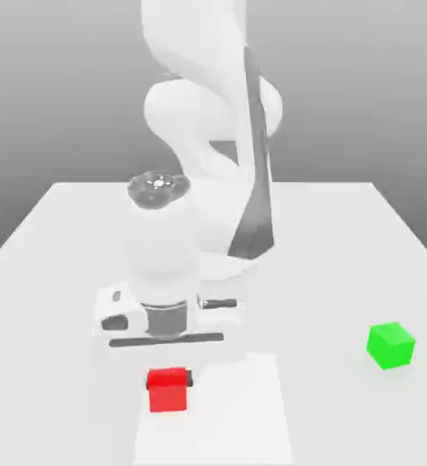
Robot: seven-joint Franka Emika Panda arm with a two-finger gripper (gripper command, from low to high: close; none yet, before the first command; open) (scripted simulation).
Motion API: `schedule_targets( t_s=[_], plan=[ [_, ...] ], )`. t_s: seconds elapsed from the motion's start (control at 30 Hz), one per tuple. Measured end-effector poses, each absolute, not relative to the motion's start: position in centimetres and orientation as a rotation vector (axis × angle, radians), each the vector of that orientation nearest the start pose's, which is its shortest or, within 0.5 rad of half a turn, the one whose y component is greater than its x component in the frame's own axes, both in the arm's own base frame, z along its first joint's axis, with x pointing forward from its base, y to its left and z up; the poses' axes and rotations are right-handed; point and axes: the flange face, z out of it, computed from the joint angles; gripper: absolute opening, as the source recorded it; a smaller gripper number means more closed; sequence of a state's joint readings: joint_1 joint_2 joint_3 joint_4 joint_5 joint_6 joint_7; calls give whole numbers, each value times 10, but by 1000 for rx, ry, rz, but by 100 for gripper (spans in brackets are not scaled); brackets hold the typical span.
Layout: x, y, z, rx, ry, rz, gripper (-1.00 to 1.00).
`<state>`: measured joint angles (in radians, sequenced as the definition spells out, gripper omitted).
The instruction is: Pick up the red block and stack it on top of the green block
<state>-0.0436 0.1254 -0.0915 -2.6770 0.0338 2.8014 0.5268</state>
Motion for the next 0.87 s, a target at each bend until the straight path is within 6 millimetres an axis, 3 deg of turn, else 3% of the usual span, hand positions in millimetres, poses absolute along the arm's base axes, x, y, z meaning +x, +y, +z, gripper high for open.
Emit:
schedule_targets(
  t_s=[0.03, 0.07, 0.17, 0.27, 0.4, 0.53, 0.6, 0.73, 0.77, 0.87],
  plan=[
    [411, -52, 203, -2966, 1032, 1, -100],
    [413, -32, 208, -2998, 925, 2, -100],
    [411, 46, 218, -3092, 488, 5, -100],
    [396, 119, 226, -3125, 42, 6, -100],
    [356, 208, 236, -3078, -555, 6, -100],
    [297, 284, 245, -2927, -1131, 3, -100],
    [289, 294, 233, -2896, -1218, 1, -100],
    [294, 290, 193, -2901, -1209, 1, -100],
    [293, 289, 185, -2900, -1210, 2, 100],
    [293, 289, 185, -2900, -1210, 2, 100]
  ],
)
